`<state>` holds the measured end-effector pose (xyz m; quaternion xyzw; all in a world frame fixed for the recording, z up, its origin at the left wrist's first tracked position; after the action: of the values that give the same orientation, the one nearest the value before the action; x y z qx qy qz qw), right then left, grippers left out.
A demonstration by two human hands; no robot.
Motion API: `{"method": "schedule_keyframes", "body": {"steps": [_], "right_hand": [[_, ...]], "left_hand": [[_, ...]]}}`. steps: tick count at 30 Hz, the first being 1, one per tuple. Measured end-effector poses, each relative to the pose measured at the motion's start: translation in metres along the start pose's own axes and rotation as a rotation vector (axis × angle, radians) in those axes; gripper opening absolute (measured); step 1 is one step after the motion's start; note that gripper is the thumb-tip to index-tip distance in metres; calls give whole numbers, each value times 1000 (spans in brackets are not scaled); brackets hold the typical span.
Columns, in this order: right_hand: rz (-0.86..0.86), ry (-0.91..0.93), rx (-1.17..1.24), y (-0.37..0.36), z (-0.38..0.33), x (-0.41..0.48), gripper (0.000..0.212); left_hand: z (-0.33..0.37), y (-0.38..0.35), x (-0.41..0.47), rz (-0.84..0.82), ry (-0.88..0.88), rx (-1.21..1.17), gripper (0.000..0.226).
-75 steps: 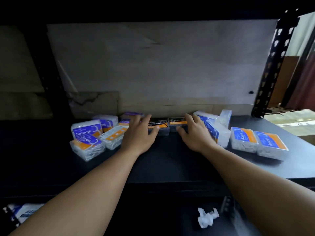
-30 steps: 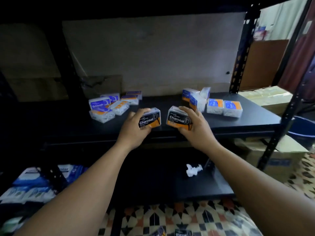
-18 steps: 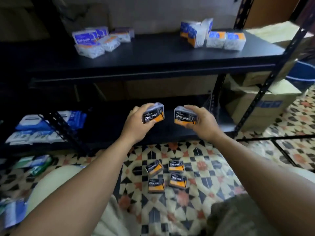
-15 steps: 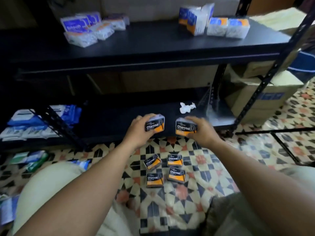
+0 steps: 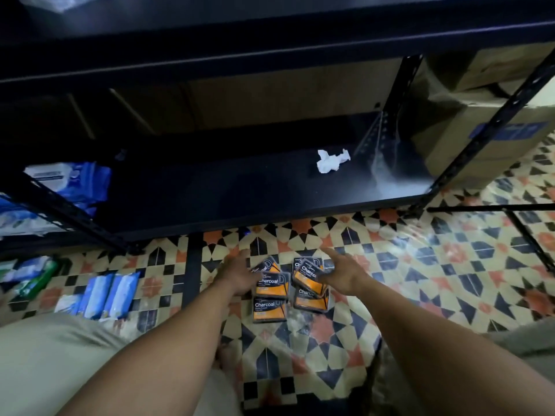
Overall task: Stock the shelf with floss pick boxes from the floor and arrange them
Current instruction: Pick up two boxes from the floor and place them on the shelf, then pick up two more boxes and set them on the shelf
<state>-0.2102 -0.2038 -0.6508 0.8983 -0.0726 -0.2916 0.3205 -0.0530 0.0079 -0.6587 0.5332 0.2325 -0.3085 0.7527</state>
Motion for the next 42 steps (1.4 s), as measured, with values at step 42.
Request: {"method": "schedule_keyframes", "body": {"steps": [42], "right_hand": [[902, 351, -252, 460, -188, -86, 69]], "left_hand": [[402, 293, -193, 682, -792, 22, 73]]}}
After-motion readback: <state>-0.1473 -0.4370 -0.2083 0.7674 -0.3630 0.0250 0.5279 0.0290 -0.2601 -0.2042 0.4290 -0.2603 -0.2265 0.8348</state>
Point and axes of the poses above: each hand's wrist, its own x-axis towards the middle knuckle, its own y-axis out of the back of the hand, z = x × y, the point moved 8 cm from there along x, towards the middle knuckle, and after that the axes turned 12 degrees about y, right-handed, at the moved point
